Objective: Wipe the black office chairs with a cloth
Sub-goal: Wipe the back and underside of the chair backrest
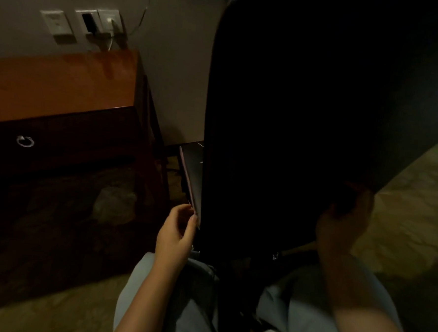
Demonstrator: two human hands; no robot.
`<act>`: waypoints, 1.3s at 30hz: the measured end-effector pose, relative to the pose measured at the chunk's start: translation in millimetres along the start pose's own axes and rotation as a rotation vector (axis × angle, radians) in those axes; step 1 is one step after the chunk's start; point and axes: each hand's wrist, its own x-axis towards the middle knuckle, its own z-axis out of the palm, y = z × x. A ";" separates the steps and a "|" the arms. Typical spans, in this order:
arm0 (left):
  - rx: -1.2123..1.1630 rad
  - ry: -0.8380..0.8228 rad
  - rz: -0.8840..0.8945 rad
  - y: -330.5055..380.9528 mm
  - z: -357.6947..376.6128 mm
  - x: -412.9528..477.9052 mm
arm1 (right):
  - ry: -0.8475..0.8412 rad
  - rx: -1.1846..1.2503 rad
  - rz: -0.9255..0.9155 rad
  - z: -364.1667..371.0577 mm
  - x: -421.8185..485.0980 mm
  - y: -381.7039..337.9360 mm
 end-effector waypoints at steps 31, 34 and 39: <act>0.230 0.079 0.381 15.2 18.3 -14.5 | -0.030 -0.071 0.164 14.1 -13.3 19.1; 0.229 0.082 0.365 14.4 18.5 -15.3 | -0.109 -0.070 -0.069 34.6 -58.6 -10.6; 0.306 0.076 0.358 10.6 17.7 -16.7 | -0.529 -0.073 -0.367 65.2 -123.1 -42.1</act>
